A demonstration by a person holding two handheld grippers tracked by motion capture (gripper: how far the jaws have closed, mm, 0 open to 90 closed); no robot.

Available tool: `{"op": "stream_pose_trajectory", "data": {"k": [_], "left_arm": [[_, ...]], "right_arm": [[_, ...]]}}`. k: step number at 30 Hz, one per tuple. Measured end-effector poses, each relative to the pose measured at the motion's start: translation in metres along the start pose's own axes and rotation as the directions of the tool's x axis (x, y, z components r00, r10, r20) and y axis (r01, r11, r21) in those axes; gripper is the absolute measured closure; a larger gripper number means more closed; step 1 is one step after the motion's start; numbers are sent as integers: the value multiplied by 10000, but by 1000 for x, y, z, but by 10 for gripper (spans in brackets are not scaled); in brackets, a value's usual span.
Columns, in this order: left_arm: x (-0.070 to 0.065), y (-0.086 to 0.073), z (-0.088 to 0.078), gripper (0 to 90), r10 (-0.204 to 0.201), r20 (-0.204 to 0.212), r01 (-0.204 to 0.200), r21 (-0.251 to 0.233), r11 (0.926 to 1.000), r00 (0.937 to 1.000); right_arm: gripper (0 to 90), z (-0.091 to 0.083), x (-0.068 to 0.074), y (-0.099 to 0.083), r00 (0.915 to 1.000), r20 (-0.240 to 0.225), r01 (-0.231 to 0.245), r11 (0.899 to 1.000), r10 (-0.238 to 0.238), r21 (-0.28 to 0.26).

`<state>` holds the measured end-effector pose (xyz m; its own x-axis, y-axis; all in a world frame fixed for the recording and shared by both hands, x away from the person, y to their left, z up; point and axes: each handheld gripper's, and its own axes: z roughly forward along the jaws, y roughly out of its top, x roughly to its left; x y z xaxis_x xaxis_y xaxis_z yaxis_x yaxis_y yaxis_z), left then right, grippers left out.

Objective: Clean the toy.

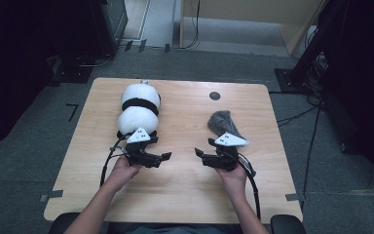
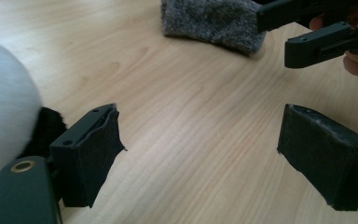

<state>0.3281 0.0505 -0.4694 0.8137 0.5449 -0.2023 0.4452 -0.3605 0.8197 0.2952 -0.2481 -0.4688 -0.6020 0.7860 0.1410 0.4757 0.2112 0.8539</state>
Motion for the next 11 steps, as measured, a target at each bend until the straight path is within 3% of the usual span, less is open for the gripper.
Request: {"op": "stream_pose_trajectory", "data": {"k": [2,5,11], "left_arm": [[-1,-1,2,129,169,8,-169,56,9998,9999],[0,-2,6,129,46,129,-47,116,9999,9999],[3,-4,8,131,32,8,-32,195,9998,10000]], "right_arm": [[321,2,2,0,10000,-75,-10,10000,10,35],[322,5,3,0,9996,-262,-125,9998,129,128],[322,8,2,-2,9997,-187,-144,9990,152,415]]}}
